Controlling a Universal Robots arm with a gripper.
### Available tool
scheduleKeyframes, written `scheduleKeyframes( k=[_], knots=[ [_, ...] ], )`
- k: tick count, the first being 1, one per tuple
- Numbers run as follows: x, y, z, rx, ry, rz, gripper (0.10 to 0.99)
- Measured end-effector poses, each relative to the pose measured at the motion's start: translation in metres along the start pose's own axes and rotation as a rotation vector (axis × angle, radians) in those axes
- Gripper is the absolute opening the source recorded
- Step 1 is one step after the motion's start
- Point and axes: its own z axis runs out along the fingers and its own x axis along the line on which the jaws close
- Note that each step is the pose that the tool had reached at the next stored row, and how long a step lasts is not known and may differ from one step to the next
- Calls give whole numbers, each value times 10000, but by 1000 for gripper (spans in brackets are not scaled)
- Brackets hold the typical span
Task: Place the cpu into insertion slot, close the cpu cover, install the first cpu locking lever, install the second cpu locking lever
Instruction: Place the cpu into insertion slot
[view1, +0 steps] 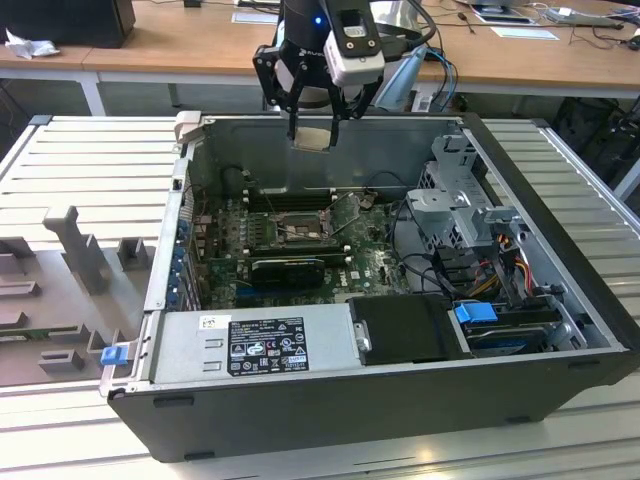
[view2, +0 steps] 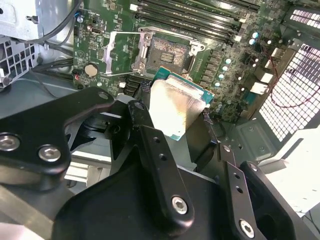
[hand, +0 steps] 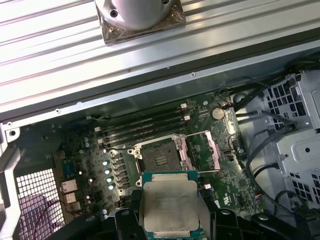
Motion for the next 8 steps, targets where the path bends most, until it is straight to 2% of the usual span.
scheduleKeyframes(
  k=[8],
  knots=[
    [0, 0, 0, -6, -22, 252, 529]
  ],
)
